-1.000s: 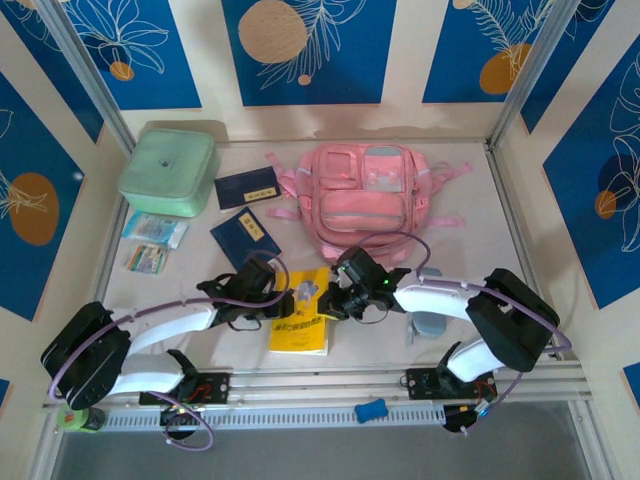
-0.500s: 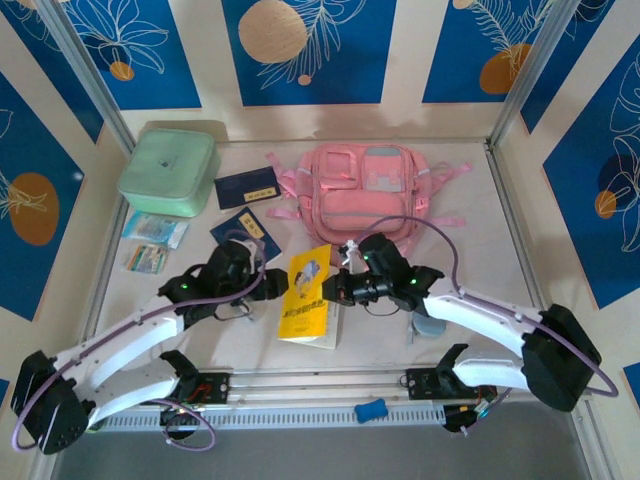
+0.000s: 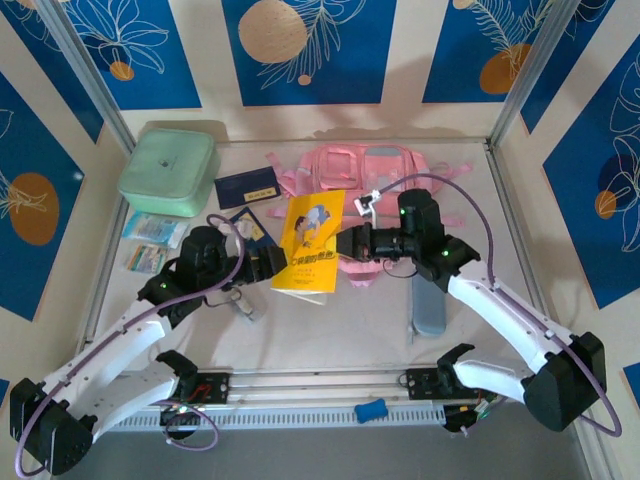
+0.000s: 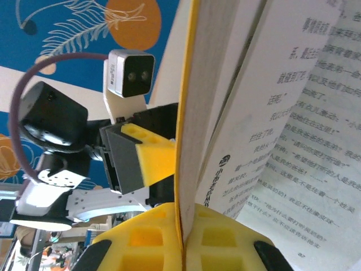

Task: Pack the student bag
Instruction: Pick up the book from the bottom-center of the table.

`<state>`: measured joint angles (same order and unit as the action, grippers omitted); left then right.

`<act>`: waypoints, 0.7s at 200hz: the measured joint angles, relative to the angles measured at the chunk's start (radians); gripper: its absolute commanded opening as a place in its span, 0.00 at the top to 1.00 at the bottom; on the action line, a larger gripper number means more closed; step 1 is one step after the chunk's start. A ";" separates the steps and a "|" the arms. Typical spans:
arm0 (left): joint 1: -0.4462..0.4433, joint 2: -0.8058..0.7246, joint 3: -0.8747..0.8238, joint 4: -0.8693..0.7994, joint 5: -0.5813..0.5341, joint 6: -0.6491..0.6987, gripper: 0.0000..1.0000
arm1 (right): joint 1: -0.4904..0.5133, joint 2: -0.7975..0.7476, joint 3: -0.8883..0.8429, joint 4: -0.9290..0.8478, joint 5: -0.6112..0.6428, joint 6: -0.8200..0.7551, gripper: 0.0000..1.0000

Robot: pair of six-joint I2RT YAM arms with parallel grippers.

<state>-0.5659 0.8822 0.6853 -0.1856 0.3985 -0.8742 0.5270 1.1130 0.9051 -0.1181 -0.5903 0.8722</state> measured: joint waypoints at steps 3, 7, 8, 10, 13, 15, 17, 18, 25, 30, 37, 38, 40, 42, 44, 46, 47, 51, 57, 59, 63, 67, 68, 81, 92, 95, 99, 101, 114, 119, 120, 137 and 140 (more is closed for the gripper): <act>0.000 0.000 -0.002 0.015 0.005 -0.010 0.18 | -0.007 0.004 0.004 0.002 -0.010 -0.002 1.00; 0.000 0.000 -0.005 0.034 0.012 -0.018 0.18 | -0.014 0.009 0.008 0.006 -0.022 -0.003 1.00; 0.000 0.000 -0.006 0.038 0.013 -0.019 0.18 | -0.015 0.010 0.009 0.007 -0.024 -0.004 1.00; 0.000 0.000 -0.008 0.049 0.017 -0.026 0.18 | -0.019 0.013 0.012 0.010 -0.032 -0.004 1.00; 0.000 0.000 -0.010 0.063 0.021 -0.034 0.18 | -0.023 0.016 0.013 0.013 -0.038 -0.006 1.00; 0.000 0.000 -0.013 0.074 0.024 -0.039 0.18 | -0.026 0.019 0.015 0.016 -0.045 -0.006 1.00; 0.000 0.000 -0.014 0.083 0.026 -0.043 0.18 | -0.028 0.021 0.016 0.018 -0.049 -0.006 1.00; 0.000 0.000 -0.016 0.090 0.027 -0.045 0.18 | -0.029 0.024 0.018 0.020 -0.053 -0.007 1.00; 0.000 0.000 -0.023 0.121 0.036 -0.061 0.18 | -0.035 0.032 0.023 0.026 -0.071 -0.010 1.00; 0.000 0.000 -0.028 0.144 0.042 -0.070 0.18 | -0.039 0.040 0.026 0.031 -0.084 -0.011 1.00; 0.000 0.000 -0.033 0.169 0.047 -0.083 0.18 | -0.044 0.049 0.028 0.042 -0.101 -0.012 1.00; 0.000 0.000 -0.034 0.173 0.048 -0.086 0.18 | -0.045 0.050 0.029 0.043 -0.103 -0.012 1.00; 0.000 0.000 -0.035 0.179 0.048 -0.089 0.18 | -0.046 0.052 0.029 0.047 -0.109 -0.012 1.00; 0.000 0.000 -0.036 0.184 0.050 -0.091 0.18 | -0.048 0.055 0.029 0.051 -0.116 -0.012 1.00; 0.000 0.000 -0.037 0.192 0.051 -0.093 0.18 | -0.049 0.057 0.029 0.054 -0.120 -0.012 1.00; 0.000 0.000 -0.038 0.196 0.052 -0.096 0.18 | -0.050 0.060 0.029 0.060 -0.126 -0.010 1.00; 0.000 0.000 -0.038 0.199 0.053 -0.098 0.18 | -0.050 0.061 0.029 0.061 -0.128 -0.010 1.00; 0.000 0.000 -0.039 0.208 0.055 -0.102 0.18 | -0.053 0.066 0.029 0.070 -0.140 -0.009 1.00; 0.000 0.000 -0.039 0.217 0.058 -0.109 0.18 | -0.056 0.071 0.029 0.082 -0.153 -0.008 1.00; 0.000 0.000 -0.039 0.221 0.058 -0.111 0.18 | -0.057 0.074 0.030 0.086 -0.156 -0.008 1.00; 0.000 0.000 -0.039 0.226 0.060 -0.116 0.19 | -0.059 0.077 0.031 0.092 -0.164 -0.008 1.00; 0.000 0.000 -0.039 0.233 0.063 -0.118 0.21 | -0.060 0.080 0.032 0.093 -0.170 -0.010 1.00; 0.000 0.000 -0.039 0.234 0.063 -0.119 0.21 | -0.060 0.081 0.033 0.094 -0.171 -0.009 1.00; -0.001 0.002 -0.039 0.254 0.068 -0.130 0.27 | -0.065 0.090 0.047 0.095 -0.187 -0.021 1.00; -0.001 0.003 -0.038 0.264 0.070 -0.139 0.30 | -0.071 0.098 0.056 0.095 -0.201 -0.038 1.00; -0.002 0.003 -0.038 0.267 0.070 -0.140 0.32 | -0.074 0.100 0.058 0.095 -0.207 -0.042 1.00; -0.002 0.003 -0.037 0.270 0.070 -0.146 0.34 | -0.078 0.102 0.058 0.096 -0.212 -0.048 1.00; -0.002 0.003 -0.037 0.271 0.070 -0.144 0.34 | -0.080 0.103 0.058 0.096 -0.216 -0.049 1.00; -0.005 0.003 -0.034 0.277 0.070 -0.150 0.39 | -0.097 0.115 0.058 0.093 -0.237 -0.062 1.00; -0.007 0.004 -0.032 0.277 0.070 -0.150 0.40 | -0.103 0.120 0.058 0.094 -0.246 -0.064 1.00; -0.008 0.004 -0.032 0.277 0.069 -0.152 0.41 | -0.105 0.122 0.058 0.093 -0.248 -0.064 1.00; -0.012 0.006 -0.027 0.283 0.068 -0.150 0.47 | -0.124 0.137 0.058 0.086 -0.264 -0.077 1.00; -0.013 0.008 -0.026 0.283 0.065 -0.153 0.49 | -0.126 0.138 0.058 0.084 -0.267 -0.079 1.00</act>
<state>-0.5789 0.8906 0.6594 0.0978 0.4633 -1.0267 0.4011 1.2514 0.9627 -0.0341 -0.8570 0.7937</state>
